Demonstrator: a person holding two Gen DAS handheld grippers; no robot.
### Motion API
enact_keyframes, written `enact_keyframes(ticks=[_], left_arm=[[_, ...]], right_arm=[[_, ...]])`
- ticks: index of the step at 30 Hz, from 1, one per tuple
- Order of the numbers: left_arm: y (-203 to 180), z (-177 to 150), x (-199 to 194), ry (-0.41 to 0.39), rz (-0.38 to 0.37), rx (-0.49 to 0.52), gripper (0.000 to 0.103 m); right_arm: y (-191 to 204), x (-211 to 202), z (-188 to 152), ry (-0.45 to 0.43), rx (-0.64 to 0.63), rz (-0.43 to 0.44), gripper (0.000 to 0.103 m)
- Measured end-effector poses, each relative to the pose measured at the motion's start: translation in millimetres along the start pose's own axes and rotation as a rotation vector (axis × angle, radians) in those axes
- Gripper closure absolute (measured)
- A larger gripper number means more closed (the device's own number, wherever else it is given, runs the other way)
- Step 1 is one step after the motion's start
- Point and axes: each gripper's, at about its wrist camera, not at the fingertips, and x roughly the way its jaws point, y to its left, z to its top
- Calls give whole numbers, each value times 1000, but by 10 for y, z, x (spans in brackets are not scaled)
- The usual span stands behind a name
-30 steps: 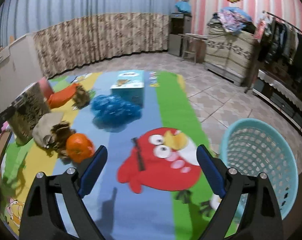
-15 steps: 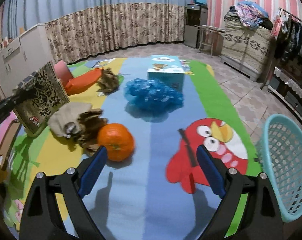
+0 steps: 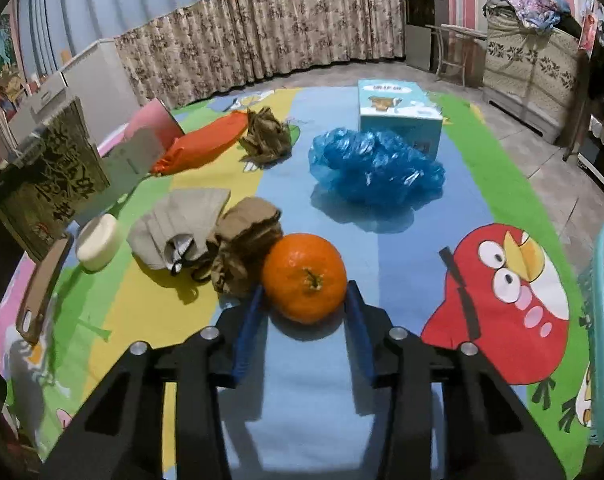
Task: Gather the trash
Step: 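Grasp the black-and-white patterned paper card with the left gripper, then grasp the second orange with the right gripper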
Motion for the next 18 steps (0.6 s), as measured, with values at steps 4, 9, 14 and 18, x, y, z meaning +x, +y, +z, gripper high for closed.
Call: enact_keyframes(ticks=[4, 9, 14, 18], left_arm=[[-128, 38, -60, -10, -7, 4, 102], [-440, 132, -152, -36, -35, 36, 102], [-834, 238, -198, -54, -90, 52, 102], [-1132, 297, -196, -56, -118, 57, 102]], right_arm=[[-131, -186, 64, -43, 22, -3, 62], [-386, -533, 113, -117, 49, -33, 70], [-750, -798, 116, -156, 93, -50, 86], [-998, -781, 26, -134, 124, -26, 88]])
